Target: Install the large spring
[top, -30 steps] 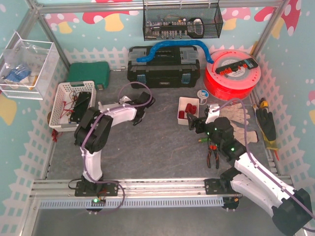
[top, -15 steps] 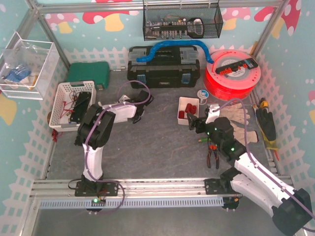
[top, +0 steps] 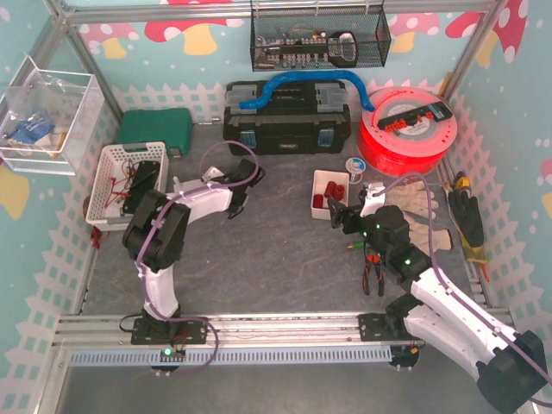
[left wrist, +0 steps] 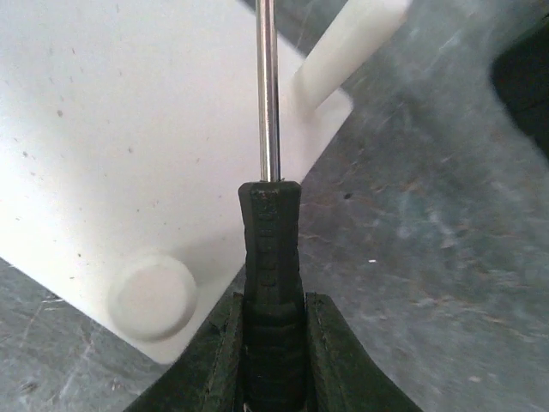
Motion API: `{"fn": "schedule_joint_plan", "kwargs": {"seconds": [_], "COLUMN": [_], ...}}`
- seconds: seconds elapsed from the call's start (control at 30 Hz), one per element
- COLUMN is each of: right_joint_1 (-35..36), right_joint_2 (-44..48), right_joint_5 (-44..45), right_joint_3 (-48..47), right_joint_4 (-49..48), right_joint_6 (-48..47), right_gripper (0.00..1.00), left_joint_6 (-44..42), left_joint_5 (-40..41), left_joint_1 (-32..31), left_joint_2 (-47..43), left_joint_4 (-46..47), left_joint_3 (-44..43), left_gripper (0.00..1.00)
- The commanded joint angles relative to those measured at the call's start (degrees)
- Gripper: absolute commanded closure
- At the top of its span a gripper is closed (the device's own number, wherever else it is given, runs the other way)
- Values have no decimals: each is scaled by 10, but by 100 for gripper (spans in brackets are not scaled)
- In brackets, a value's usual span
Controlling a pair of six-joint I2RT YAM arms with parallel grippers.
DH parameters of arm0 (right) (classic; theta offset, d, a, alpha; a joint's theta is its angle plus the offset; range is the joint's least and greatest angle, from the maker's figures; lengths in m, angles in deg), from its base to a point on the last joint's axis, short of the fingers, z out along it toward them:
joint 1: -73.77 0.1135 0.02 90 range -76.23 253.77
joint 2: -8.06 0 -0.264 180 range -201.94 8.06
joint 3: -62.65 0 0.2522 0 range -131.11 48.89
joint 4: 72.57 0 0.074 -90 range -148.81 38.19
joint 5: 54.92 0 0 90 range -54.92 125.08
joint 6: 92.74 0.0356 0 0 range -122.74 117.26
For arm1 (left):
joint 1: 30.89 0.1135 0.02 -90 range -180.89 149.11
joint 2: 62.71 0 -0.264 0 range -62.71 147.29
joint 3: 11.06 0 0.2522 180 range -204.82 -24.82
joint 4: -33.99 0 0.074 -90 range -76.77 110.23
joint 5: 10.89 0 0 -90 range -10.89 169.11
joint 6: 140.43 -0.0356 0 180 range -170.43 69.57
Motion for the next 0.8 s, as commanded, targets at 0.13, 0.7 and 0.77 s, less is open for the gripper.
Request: {"fn": "schedule_joint_plan", "kwargs": {"seconds": [0.13, 0.7, 0.77], "right_joint_1": [5, 5, 5], "right_joint_2": [5, 17, 17], "right_joint_5": [12, 15, 14], "right_joint_3": [8, 9, 10], "right_joint_4": [-10, -8, -8], "right_joint_6": [5, 2, 2], "right_gripper": [4, 3, 4], "left_joint_6": [-14, -141, -153], "left_joint_5": [59, -10, -10], "left_joint_1": [-25, -1, 3], "left_joint_2": [-106, 37, 50], "left_joint_4": [-1, 140, 144], "left_joint_3": [13, -91, -104], "left_gripper": [93, 85, 80]}}
